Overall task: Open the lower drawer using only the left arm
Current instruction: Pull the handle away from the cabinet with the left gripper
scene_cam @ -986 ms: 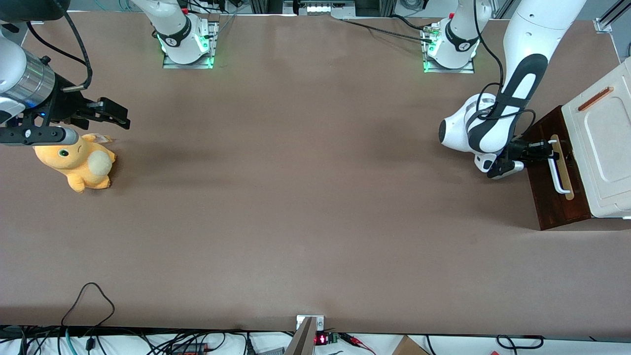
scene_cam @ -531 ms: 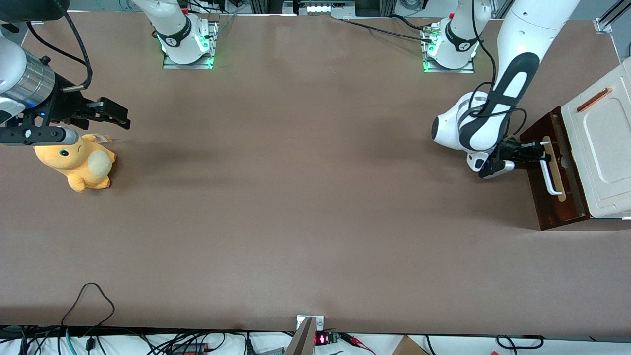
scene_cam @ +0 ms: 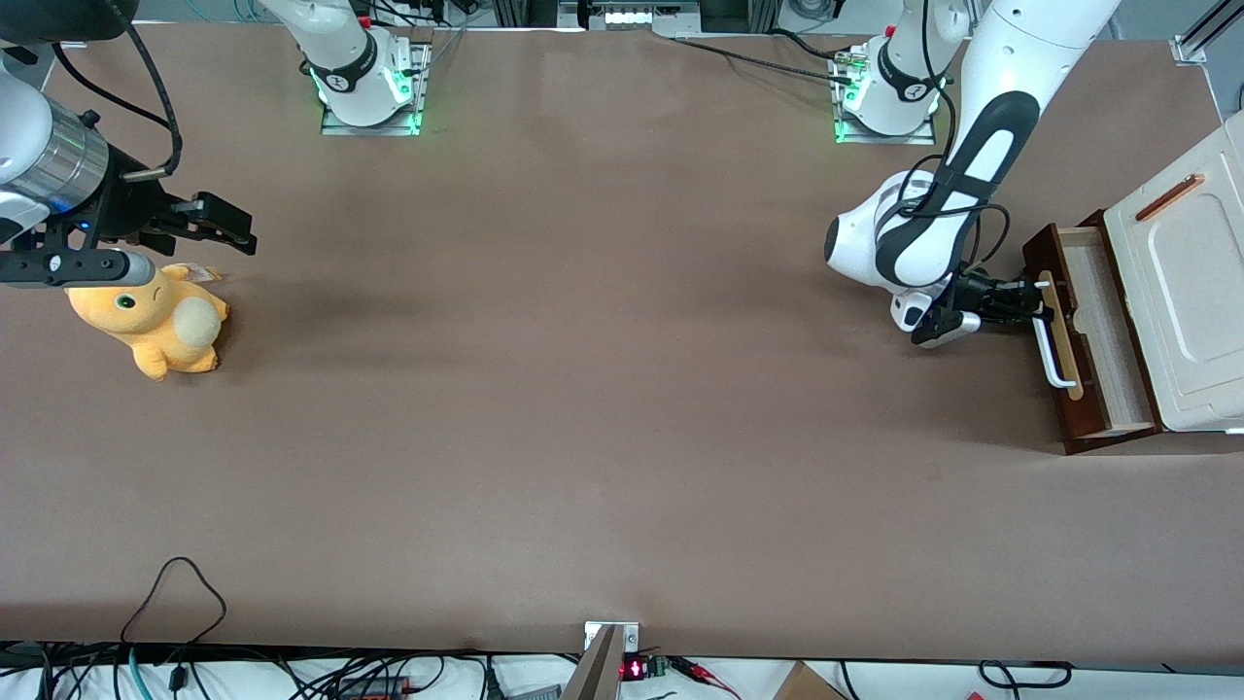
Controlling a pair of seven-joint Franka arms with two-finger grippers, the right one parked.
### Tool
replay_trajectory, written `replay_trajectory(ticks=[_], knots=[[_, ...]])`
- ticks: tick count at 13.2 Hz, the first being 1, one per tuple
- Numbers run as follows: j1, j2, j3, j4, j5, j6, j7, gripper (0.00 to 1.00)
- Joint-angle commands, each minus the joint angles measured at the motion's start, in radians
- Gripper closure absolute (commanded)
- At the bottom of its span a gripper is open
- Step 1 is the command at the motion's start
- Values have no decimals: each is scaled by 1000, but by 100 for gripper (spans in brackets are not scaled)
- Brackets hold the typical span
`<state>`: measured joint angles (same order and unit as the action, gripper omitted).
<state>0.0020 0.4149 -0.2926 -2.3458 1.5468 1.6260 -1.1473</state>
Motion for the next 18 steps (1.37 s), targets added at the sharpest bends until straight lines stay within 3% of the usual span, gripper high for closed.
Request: replay_trajectory(ticks=[1, 9, 11, 12, 14, 15, 16, 18], knots=[[-51, -21, -66, 62, 49, 72, 144, 100], [-57, -24, -89, 85, 9, 75, 166, 99], [-57, -24, -88, 82, 1, 75, 169, 73], [-56, -24, -88, 82, 1, 75, 167, 70], [-57, -24, -89, 82, -1, 75, 164, 87], [-57, -24, -89, 82, -5, 75, 164, 89], [-57, -24, -89, 82, -5, 75, 166, 85], [-57, -25, -89, 83, -5, 75, 170, 50]])
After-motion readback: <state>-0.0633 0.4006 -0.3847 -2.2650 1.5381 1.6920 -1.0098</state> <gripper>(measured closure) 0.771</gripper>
